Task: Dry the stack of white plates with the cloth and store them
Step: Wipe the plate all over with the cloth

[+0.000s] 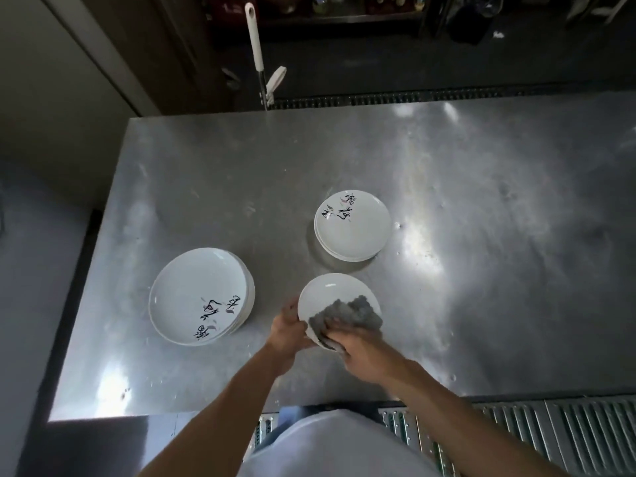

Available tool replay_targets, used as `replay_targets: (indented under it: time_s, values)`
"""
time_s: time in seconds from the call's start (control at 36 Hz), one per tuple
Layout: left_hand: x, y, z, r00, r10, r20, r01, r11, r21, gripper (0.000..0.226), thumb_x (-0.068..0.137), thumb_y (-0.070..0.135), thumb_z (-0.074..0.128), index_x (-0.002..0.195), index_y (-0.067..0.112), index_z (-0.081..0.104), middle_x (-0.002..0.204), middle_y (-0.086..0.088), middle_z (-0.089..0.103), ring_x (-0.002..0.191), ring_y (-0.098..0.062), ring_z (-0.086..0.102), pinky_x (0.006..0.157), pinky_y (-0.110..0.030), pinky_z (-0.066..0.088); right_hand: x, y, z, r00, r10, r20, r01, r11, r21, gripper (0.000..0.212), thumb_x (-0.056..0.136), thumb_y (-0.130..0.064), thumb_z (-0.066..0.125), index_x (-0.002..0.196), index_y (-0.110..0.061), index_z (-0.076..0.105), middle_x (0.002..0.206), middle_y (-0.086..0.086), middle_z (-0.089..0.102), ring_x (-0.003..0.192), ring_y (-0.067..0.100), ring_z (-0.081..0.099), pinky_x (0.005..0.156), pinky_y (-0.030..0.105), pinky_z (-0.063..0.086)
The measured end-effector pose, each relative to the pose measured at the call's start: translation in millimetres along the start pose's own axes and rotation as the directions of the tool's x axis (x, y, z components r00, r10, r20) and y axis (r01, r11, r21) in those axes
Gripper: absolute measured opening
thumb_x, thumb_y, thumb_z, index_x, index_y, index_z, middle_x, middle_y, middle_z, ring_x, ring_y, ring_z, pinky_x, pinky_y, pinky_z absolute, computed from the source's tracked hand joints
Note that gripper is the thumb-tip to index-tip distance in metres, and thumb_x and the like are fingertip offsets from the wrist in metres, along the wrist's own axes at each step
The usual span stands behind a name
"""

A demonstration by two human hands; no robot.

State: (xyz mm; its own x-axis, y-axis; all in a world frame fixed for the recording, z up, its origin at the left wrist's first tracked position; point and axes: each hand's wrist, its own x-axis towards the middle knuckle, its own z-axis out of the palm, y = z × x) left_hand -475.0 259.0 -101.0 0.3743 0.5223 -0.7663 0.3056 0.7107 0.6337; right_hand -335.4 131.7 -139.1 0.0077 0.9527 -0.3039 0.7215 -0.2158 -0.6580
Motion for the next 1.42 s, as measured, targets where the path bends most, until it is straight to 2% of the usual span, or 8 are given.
replay_targets:
  time_s: [0.22,0.58,0.69,0.83,0.94,1.08,1.17,1.42]
  values:
    - [-1,-7,0,0.999,-0.005,0.041,0.004,1.000,0.008,0.061,0.081,-0.016,0.046,0.100,0.038,0.068,0.087,0.006,0.078,0.081,-0.021,0.074,0.063,-0.041,0.062,41,7,-6,0.939,0.332,0.090,-0.318,0.938,-0.135,0.073,0.101,-0.024,0.046,0.161,-0.017,0.006,0.169,0.004,-0.004,0.155,0.020,-0.005,0.124,0.040,-0.008]
    - [1,-8,-18,0.997,-0.008,0.077,0.015,0.996,-0.088,0.058,0.082,-0.011,0.052,0.125,0.029,0.053,0.126,-0.013,0.062,0.106,-0.034,0.065,0.066,-0.045,0.062,8,10,-19,0.956,-0.231,0.180,0.255,0.959,-0.124,0.059,0.092,-0.001,0.044,0.145,-0.025,0.049,0.153,-0.007,0.046,0.147,-0.002,0.026,0.121,0.030,0.027]
    - [2,-8,-19,0.992,-0.064,0.112,0.068,0.997,-0.026,0.066,0.082,-0.004,0.056,0.134,0.036,0.052,0.125,-0.016,0.063,0.101,-0.036,0.069,0.068,-0.047,0.061,16,21,-16,0.995,-0.004,0.104,0.020,0.988,-0.152,0.059,0.098,-0.012,0.047,0.155,-0.019,0.034,0.166,-0.001,0.020,0.155,0.015,0.011,0.124,0.041,0.012]
    - [5,0,-18,0.971,-0.127,0.204,0.112,0.990,0.081,0.048,0.091,0.011,0.054,0.124,0.045,0.063,0.103,-0.007,0.076,0.086,-0.030,0.076,0.069,-0.043,0.061,55,-7,-10,0.942,0.336,-0.012,-0.328,0.927,0.182,0.056,0.106,-0.028,0.044,0.158,-0.023,0.026,0.168,-0.002,0.014,0.154,0.018,0.012,0.124,0.031,0.012]
    - [3,2,-17,0.965,-0.107,0.239,0.076,0.988,0.136,0.025,0.103,0.021,0.054,0.124,0.031,0.064,0.112,-0.008,0.076,0.095,-0.029,0.076,0.078,-0.045,0.063,51,-18,0,0.992,0.098,0.077,-0.115,0.961,0.251,0.053,0.104,-0.036,0.044,0.156,-0.029,0.033,0.160,-0.018,0.018,0.144,-0.011,0.000,0.114,0.006,-0.007]
    - [1,-5,-24,0.975,-0.132,0.178,0.119,0.989,0.084,0.056,0.092,-0.004,0.048,0.136,0.029,0.058,0.115,-0.013,0.071,0.092,-0.033,0.070,0.077,-0.050,0.063,41,11,-7,0.987,0.132,0.089,-0.126,0.989,-0.074,0.060,0.105,-0.023,0.042,0.159,-0.012,0.018,0.168,0.006,0.005,0.156,0.021,0.002,0.122,0.029,-0.009]
    - [-1,-4,-26,0.971,-0.117,0.208,0.091,0.987,0.131,0.052,0.091,-0.004,0.051,0.132,0.026,0.060,0.116,-0.015,0.072,0.096,-0.032,0.071,0.082,-0.053,0.062,35,5,-2,0.973,-0.126,0.193,0.140,0.988,-0.061,0.064,0.101,-0.007,0.046,0.159,-0.010,0.021,0.168,0.003,0.011,0.156,0.016,0.003,0.127,0.036,0.001]
    - [3,-6,-22,0.984,-0.146,0.098,0.135,0.984,0.113,0.049,0.081,-0.007,0.057,0.121,0.023,0.056,0.109,-0.011,0.070,0.089,-0.029,0.074,0.065,-0.050,0.062,39,-2,-4,0.963,-0.181,0.197,0.207,0.972,-0.116,0.069,0.099,-0.003,0.046,0.160,-0.015,0.016,0.169,0.000,0.007,0.155,0.013,0.001,0.127,0.041,0.004]
